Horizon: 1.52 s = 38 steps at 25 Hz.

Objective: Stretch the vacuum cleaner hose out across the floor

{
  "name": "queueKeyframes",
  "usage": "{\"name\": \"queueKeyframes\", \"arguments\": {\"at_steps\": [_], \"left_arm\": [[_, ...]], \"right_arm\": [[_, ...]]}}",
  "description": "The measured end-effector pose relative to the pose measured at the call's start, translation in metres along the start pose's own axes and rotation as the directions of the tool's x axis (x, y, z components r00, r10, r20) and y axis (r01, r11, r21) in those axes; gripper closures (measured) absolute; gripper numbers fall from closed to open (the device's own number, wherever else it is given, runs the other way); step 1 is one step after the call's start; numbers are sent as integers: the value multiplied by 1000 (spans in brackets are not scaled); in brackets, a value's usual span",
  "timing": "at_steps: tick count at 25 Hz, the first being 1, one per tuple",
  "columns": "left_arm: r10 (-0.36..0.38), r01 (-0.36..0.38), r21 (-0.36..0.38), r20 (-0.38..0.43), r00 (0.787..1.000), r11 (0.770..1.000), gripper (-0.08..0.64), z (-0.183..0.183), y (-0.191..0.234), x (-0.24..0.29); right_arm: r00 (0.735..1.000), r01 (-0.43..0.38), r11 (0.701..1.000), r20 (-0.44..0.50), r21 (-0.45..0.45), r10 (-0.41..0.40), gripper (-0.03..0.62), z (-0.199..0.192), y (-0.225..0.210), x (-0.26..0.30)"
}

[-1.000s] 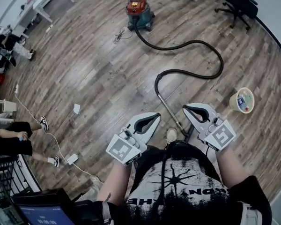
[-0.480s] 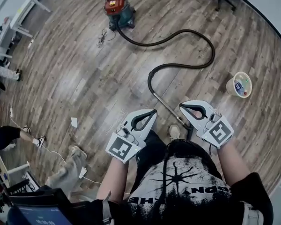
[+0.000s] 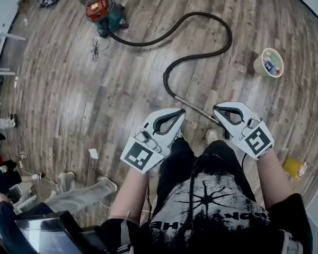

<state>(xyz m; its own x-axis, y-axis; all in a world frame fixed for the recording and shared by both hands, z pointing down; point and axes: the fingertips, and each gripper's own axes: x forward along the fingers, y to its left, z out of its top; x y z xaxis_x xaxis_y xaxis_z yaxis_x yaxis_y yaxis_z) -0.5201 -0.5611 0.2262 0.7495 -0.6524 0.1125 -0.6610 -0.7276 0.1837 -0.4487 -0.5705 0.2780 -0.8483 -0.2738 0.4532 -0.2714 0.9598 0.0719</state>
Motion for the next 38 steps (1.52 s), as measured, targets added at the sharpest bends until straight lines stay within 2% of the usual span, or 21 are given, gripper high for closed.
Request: {"name": "queueKeyframes", "arguments": {"at_steps": [3,5,7,8,11,15,19,23,26,28,30,32,34,35,38], "left_arm": [[8,-9,-28,-28,1000,1000,561,-11,2,2],[30,-32,-36,-49,998,999,561,-22,3,9],[54,-56,-51,-45,998,997,561,-36,14,18],[63,-66,-65,-44,997,996,561,-45,19,20],[91,-98,-95,-77,993,991,561,-92,34,25],[122,-129,-93,-76,990,987,561,-161,59,34],[151,-154,-65,-49,987,986,561,-242,89,47],[115,-116,-43,-34,993,992,561,-331,117,76],[95,-95,-42,14,995,995,561,-375,136,95],[96,-95,-35,37,995,995,561,-394,140,101],[114,-114,-23,32,993,993,561,-412,139,101],[133,-132,-21,10,991,991,561,-425,133,94],[159,-159,-5,-24,987,987,561,-434,127,83],[179,-179,1,-32,983,984,561,-436,125,77],[236,-235,16,-51,970,972,561,-443,119,59]], "right_arm": [[997,-28,995,-66,97,34,586,-37,7,12],[991,-52,985,-114,166,71,586,-75,9,25],[981,-66,975,-163,211,101,516,-121,6,46],[976,-68,970,-185,235,113,514,-147,4,58],[952,-66,958,-270,278,144,488,-234,4,94],[913,-67,953,-366,294,177,429,-347,11,158],[859,-58,956,-473,289,195,392,-479,17,228],[783,-28,936,-575,350,238,363,-632,28,278],[713,-10,925,-645,381,274,353,-740,39,305],[681,-12,914,-666,406,304,350,-792,48,318],[677,-20,905,-661,425,325,348,-820,58,333],[680,-25,900,-652,436,334,348,-835,71,346],[673,-33,904,-659,427,336,352,-847,82,358],[660,-40,906,-669,422,340,356,-852,88,362],[596,-19,913,-728,408,338,360,-866,104,359]]}}
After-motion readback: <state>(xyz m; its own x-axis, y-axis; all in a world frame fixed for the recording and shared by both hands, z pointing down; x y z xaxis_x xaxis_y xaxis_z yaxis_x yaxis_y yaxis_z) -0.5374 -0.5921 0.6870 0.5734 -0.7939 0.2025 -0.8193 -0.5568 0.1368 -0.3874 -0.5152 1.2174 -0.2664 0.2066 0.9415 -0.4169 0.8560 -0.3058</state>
